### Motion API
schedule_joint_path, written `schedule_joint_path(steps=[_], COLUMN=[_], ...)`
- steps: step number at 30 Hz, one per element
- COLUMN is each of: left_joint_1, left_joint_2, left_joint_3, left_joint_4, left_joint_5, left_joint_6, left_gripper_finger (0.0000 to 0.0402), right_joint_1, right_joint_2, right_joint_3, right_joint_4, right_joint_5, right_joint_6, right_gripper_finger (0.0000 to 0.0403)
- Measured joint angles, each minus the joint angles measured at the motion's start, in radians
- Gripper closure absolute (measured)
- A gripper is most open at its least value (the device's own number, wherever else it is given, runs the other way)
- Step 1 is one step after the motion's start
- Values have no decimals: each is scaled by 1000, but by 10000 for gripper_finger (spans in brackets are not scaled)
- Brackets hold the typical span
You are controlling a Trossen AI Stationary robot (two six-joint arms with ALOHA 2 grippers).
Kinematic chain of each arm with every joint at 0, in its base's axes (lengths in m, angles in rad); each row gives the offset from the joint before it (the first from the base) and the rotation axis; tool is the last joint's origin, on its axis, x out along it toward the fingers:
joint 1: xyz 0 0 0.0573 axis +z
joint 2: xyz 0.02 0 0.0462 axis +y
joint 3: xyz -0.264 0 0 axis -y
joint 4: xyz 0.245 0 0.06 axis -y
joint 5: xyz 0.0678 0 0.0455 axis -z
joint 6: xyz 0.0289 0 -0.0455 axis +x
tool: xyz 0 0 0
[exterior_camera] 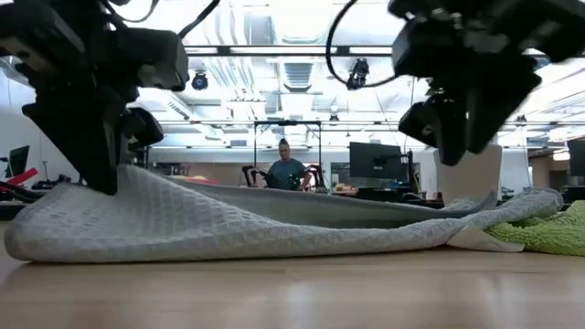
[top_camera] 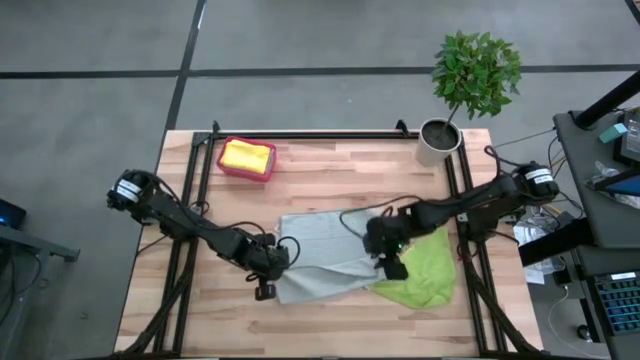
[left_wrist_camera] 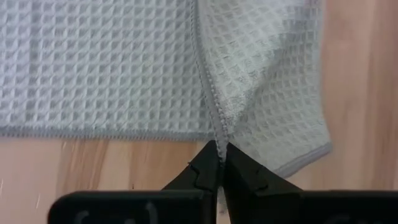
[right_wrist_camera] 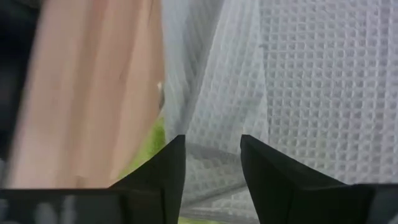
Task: Fold microfiber towels
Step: Fold the gray microfiber cloth
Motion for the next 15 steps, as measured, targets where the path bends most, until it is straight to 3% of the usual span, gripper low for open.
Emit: schedule_joint_path(steps=[9,15], left_joint_1=[9,11], left_joint_2=[0,0], left_joint_3=[-12,-12], left_joint_4=[3,3], left_joint_5=[0,0], left_joint_6=[-16,-15], left_gripper_finger=[401,401], right_joint_1=[168,181], right_joint_2=[8,54], right_joint_3=[-2,-18], right_joint_4=[48,133], right_joint_5=[233,260], right_joint_6=[-7,-6], right_gripper_finger=[280,290])
